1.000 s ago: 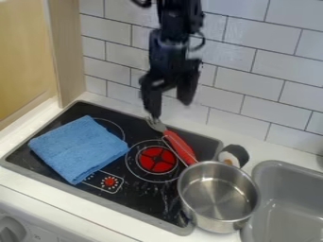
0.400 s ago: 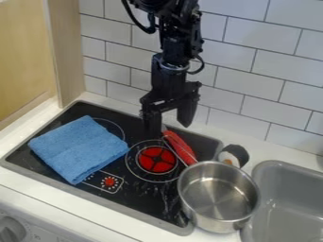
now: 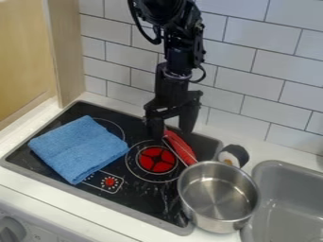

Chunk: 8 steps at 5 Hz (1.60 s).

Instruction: Takes the red fork and places it in front of the right burner

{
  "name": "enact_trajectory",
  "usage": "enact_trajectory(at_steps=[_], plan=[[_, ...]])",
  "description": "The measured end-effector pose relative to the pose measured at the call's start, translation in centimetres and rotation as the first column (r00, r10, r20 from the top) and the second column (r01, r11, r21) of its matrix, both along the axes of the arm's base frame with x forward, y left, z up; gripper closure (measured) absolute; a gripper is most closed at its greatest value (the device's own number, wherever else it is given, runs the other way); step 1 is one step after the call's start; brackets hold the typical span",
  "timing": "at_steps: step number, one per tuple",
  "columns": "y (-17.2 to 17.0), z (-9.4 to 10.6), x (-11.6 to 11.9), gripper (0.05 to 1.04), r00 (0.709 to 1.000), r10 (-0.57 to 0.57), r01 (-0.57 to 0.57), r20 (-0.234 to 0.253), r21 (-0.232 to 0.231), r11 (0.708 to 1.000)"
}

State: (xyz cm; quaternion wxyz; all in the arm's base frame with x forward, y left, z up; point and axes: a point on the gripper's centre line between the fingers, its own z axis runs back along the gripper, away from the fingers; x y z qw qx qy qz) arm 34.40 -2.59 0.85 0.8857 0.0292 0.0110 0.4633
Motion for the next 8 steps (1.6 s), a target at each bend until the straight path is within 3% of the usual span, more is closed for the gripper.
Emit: enact_trajectory(at_steps=[1,3,4,5,7,8], plan=[[-0.18,-0.75,0.64,0.127,1.0,-0.01,0.009,-0.013,-0.007,1.0],[-0.52,-0.82,1.39,0.713,0.999,-0.033,0.033,-0.007,0.002,0.999],[-0.53,-0.81,1.37,0.802,0.999,-0.039,0.039,-0.008,0.009,0.999],[-0.59,-0.81,1.42,0.81,0.999,-0.033,0.033,-0.004,0.009,0.999],[-0.42,-0.64,0.97,0.81,0.992,0.106,-0.107,0.07,0.009,0.994],[-0.42,-0.63,0.61,0.81,0.974,0.202,-0.203,0.106,-0.006,0.979]])
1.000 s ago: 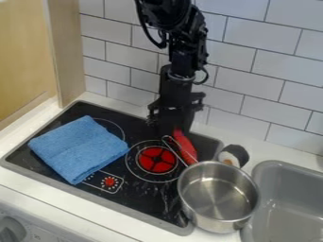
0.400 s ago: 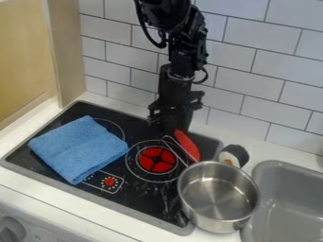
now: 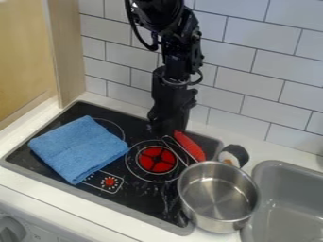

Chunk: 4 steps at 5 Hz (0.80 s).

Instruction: Takes the red fork and places it in front of the right burner

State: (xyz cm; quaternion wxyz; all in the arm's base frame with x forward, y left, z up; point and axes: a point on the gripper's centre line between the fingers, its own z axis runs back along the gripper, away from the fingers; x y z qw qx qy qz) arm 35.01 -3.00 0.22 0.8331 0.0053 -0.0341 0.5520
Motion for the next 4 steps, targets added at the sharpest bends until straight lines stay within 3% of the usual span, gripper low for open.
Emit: enact_trajectory(at_steps=[1,3,4], plan=[[-0.1,0.5,0.0,0.81,0.998,0.047,-0.047,0.045,-0.007,0.999],[-1.1,3.2,0.9,0.81,0.975,0.126,-0.128,0.181,-0.001,0.992],[-0.8,4.2,0.5,0.81,0.967,0.141,-0.143,0.21,-0.005,0.99]])
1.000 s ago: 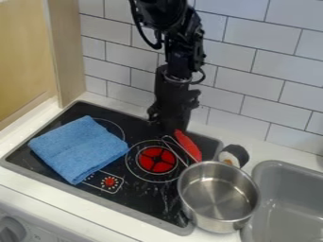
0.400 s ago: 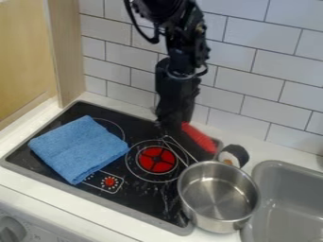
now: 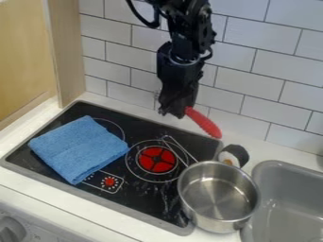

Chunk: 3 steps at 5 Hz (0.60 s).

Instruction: Takes the red fork and places it in front of the right burner

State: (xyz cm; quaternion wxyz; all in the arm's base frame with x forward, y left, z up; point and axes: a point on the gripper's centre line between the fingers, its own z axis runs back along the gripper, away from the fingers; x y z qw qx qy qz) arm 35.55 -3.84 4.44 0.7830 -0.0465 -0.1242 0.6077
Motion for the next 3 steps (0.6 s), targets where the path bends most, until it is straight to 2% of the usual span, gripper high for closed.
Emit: enact_trajectory(at_steps=[1,3], plan=[[0.0,1.4,-0.8,0.81,1.0,0.015,-0.015,0.027,-0.009,1.0],[0.5,3.6,-4.9,0.81,0.998,0.002,-0.001,0.058,-0.022,1.0]])
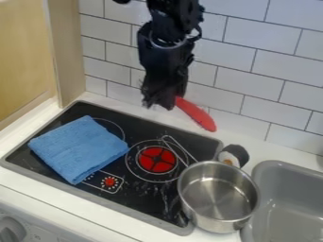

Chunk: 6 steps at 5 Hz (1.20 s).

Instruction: Takes the red fork and places it in front of the right burner

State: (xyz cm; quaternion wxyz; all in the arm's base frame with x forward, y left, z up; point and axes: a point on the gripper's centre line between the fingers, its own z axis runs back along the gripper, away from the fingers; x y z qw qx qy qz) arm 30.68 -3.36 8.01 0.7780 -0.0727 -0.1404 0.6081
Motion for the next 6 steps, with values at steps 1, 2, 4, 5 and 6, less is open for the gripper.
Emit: enact_trajectory(at_steps=[1,2,4,5,6], plan=[[0.0,0.1,-1.9,0.81,1.0,-0.025,0.025,0.003,-0.015,1.0],[0.2,-0.5,-3.4,0.81,0.998,-0.058,0.058,-0.016,-0.027,0.998],[1.5,-2.0,-6.5,0.81,0.997,-0.056,0.054,-0.05,-0.041,0.998],[1.8,-2.8,-7.2,0.81,0.997,-0.054,0.051,-0.054,-0.063,0.997],[2.2,-4.0,-7.6,0.81,0.996,-0.047,0.043,-0.069,-0.06,0.997]])
